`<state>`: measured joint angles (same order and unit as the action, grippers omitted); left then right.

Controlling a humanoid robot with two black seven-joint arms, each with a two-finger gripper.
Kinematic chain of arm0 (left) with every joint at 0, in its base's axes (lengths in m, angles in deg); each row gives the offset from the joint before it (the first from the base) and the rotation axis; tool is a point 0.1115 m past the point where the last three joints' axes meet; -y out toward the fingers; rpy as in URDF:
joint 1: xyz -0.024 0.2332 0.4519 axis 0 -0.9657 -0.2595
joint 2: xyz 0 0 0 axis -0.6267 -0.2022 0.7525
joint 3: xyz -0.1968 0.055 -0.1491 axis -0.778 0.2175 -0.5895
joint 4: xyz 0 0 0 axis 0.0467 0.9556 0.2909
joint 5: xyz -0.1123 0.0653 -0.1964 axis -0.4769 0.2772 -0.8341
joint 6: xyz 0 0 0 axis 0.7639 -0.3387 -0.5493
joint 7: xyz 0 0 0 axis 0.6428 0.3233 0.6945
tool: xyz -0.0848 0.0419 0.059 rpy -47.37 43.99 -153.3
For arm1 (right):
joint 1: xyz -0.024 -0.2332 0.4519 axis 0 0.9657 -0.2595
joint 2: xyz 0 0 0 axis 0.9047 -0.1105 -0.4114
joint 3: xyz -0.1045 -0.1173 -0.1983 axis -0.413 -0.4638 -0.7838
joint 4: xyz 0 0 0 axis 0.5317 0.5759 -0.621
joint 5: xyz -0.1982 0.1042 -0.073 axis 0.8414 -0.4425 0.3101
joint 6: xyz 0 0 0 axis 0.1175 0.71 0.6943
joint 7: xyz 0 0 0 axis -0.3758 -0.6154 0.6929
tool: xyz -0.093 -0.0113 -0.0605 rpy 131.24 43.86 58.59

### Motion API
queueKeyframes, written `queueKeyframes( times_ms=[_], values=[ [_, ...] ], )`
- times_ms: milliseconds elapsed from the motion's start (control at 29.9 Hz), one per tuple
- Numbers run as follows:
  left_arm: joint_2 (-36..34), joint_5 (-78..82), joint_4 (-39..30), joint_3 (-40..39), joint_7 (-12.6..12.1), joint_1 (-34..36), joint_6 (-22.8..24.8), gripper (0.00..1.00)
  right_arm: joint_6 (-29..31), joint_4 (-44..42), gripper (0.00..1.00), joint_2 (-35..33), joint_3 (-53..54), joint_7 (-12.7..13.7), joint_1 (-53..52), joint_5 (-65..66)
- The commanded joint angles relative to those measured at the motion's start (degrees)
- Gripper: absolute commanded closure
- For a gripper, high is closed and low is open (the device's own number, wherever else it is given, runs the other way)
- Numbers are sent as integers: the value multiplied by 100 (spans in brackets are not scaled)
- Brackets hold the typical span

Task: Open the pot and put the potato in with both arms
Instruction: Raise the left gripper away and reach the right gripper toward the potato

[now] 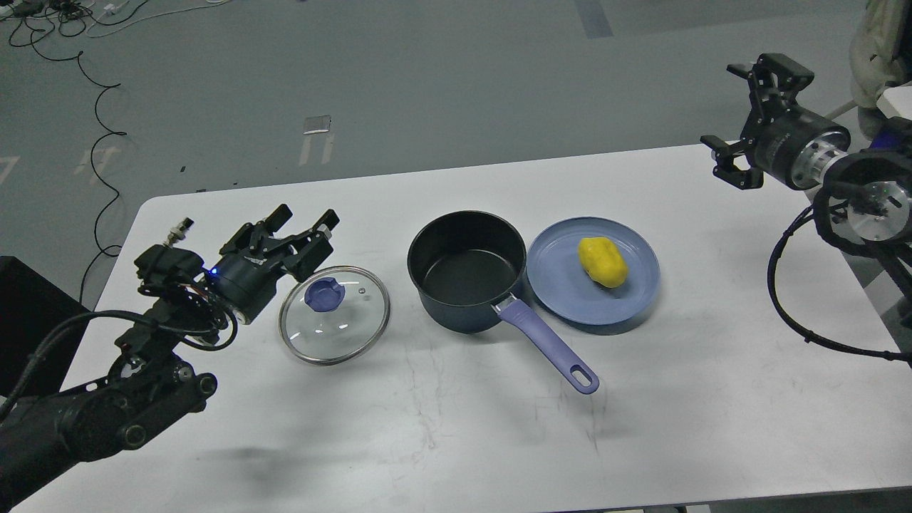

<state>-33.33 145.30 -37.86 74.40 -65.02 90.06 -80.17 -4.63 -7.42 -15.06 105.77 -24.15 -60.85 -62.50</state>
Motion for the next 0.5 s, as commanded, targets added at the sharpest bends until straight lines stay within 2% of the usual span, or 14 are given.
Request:
queueKeyframes(
  times_ms=[0, 33, 67, 167, 267, 401, 468],
  values=[
    [-83, -1495, -76, -34, -8, 470, 278, 2, 234, 221, 0, -241, -863, -384, -294, 1105],
    [-92, -1867, -68, -43, -25, 576, 402, 2, 244, 292, 0, -295, -1014, -508, -330, 1353],
    [-119, -2680, -68, -51, -43, 795, 716, 2, 270, 388, 0, -356, -1338, -692, -400, 1843],
    [-241, -4490, -68, -51, -113, 1147, 1402, 2, 270, 424, 0, -418, -2006, -930, -628, 2766],
    [-295, -6024, -59, -86, -367, 1420, 1869, 2, 270, 407, 0, -559, -2797, -1150, -865, 3804],
    [-295, -6494, 2, -489, -666, 1439, 2186, 2, 209, 170, 0, -480, -3414, -1168, -954, 4955],
    [-303, -6476, 3, -535, -693, 1413, 2205, 2, 157, 143, 0, -428, -3572, -1177, -945, 5431]
  ],
)
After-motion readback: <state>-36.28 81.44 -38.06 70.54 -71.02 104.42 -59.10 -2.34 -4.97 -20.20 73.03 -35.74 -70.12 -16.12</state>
